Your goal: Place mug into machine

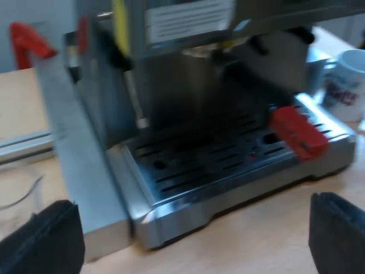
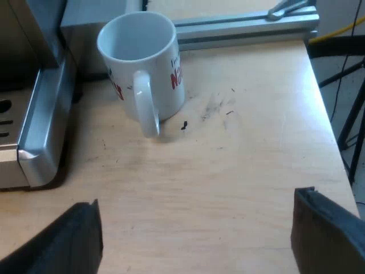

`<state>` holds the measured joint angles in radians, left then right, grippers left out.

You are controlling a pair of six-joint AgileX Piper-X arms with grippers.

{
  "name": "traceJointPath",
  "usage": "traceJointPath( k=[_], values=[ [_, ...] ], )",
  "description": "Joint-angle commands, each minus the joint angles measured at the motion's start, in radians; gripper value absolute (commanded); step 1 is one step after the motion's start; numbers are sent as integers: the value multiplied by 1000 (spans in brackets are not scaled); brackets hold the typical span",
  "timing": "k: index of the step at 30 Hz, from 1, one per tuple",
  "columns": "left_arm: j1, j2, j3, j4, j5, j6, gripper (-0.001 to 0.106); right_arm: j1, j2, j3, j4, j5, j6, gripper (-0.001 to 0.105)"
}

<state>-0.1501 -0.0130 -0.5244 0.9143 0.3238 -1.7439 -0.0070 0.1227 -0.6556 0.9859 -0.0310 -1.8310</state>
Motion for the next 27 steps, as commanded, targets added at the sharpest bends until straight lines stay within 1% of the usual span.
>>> traceJointPath(
  k=[1, 3, 5, 6, 9, 10, 12, 13, 16, 18, 20, 22, 24, 25, 27],
  values=[
    [-55, -49, -5, -28, 32, 3, 81, 3, 53, -41, -2, -55, -16, 70],
    [-110, -28, -5, -36, 64, 48, 81, 6, 102, -51, -12, -113, -16, 70],
    [-156, -10, -5, -40, 87, 74, 81, 17, 134, -50, -23, -117, -25, 70],
    [-187, 1, -2, -40, 109, 90, 81, 25, 156, -50, -35, -117, -47, 70],
    [-246, 19, 26, -56, 130, 104, 81, 50, 199, -50, -76, -117, -100, 70],
    [-255, 20, 33, -64, 130, 104, 81, 53, 207, -50, -82, -117, -105, 70],
    [-282, 21, 84, -110, 130, 104, 81, 69, 234, -43, -123, -117, -111, 70],
    [-284, 21, 99, -120, 130, 104, 81, 72, 240, -37, -141, -117, -111, 70],
    [-289, 21, 163, -204, 130, 104, 81, 74, 262, -6, -214, -117, -111, 70],
    [-289, 21, 213, -268, 130, 104, 81, 77, 273, 36, -287, -117, -111, 70],
    [-289, 23, 244, -309, 130, 104, 81, 77, 276, 71, -334, -117, -111, 70],
    [-289, 23, 266, -318, 130, 104, 81, 77, 276, 109, -388, -117, -111, 70],
    [-289, 23, 283, -314, 130, 104, 81, 77, 276, 169, -466, -124, -111, 70],
    [-289, 23, 286, -315, 130, 104, 81, 77, 276, 180, -479, -128, -111, 70],
    [-289, 23, 290, -315, 130, 104, 81, 79, 276, 242, -557, -138, -111, 70]
  ],
)
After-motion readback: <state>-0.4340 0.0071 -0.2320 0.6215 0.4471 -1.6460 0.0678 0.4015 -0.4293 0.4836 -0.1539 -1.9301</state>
